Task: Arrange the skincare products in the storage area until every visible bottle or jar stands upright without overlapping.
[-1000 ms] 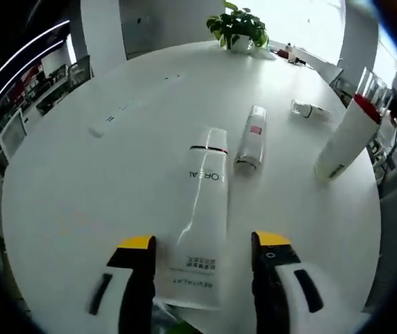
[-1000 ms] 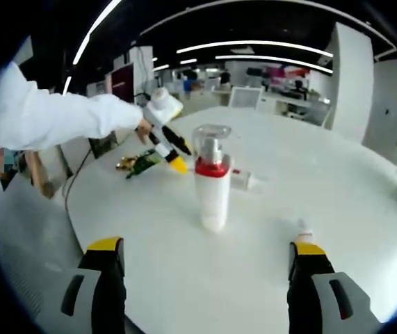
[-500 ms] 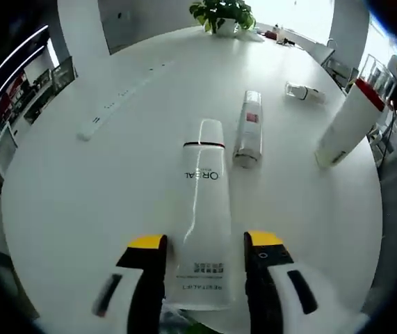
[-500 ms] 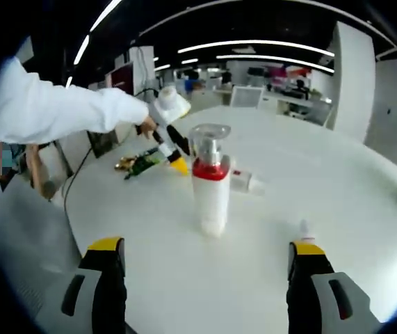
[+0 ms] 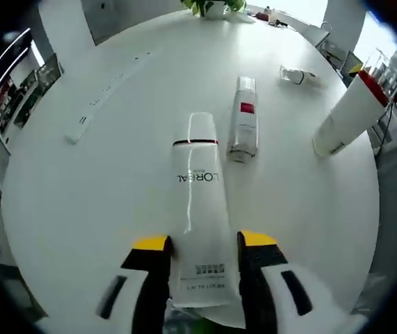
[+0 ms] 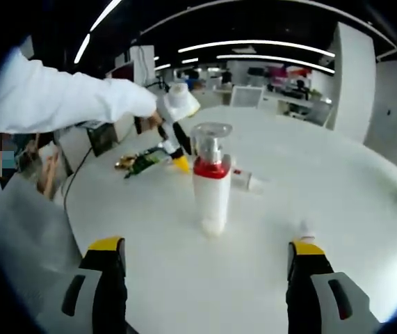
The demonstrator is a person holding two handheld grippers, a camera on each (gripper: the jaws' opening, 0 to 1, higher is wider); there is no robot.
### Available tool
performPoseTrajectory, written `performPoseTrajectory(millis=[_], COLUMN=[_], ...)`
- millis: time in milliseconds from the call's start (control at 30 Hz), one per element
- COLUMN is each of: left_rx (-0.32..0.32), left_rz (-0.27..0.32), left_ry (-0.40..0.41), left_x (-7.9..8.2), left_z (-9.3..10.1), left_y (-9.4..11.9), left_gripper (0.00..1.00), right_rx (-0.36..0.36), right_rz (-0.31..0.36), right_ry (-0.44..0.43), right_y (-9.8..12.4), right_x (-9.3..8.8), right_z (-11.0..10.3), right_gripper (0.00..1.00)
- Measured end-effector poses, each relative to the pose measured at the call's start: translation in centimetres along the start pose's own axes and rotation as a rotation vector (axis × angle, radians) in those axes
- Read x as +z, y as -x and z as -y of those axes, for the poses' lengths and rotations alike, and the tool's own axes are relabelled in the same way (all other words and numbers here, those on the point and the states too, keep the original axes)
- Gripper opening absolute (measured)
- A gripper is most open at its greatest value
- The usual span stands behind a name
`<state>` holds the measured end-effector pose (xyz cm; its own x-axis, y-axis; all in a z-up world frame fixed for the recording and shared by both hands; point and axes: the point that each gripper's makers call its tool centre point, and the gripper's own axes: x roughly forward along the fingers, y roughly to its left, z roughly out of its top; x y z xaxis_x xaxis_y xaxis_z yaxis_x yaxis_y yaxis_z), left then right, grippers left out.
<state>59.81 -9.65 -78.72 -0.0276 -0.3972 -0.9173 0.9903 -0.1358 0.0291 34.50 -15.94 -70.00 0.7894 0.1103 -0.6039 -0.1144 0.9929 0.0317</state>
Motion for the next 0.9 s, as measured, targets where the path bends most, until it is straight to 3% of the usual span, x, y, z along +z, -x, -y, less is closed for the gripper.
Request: performPoseTrajectory(millis=[333, 500, 567, 900], left_rx=[-0.007, -0.021, -0.028, -0.011], left_rz=[-0.055, -0.115, -0.12, -0.106], left_ry=[-0.014, -0.047, -0.068, -0.006], left_x=[0.0, 0.0, 0.0, -0.4], left_z=[0.5, 0.9, 1.1, 1.2], left_y=[0.0, 0.0, 0.0, 0.2], left_gripper=[0.39, 0.37, 0.36, 0.32], right_rx=[-0.002, 0.005, 0.002, -0.013], right_rz=[-0.007, -0.001, 0.006, -0.003], right_ry=[-0.001, 0.011, 0.011, 0.004], right_y=[-0.1, -0.2, -0.2, 0.2], right_x=[-0.2, 0.3, 0.5, -0.1], right_z=[-0.1, -0.4, -0.2, 0.2], right_gripper=[0.93, 0.93, 0.93, 0.92])
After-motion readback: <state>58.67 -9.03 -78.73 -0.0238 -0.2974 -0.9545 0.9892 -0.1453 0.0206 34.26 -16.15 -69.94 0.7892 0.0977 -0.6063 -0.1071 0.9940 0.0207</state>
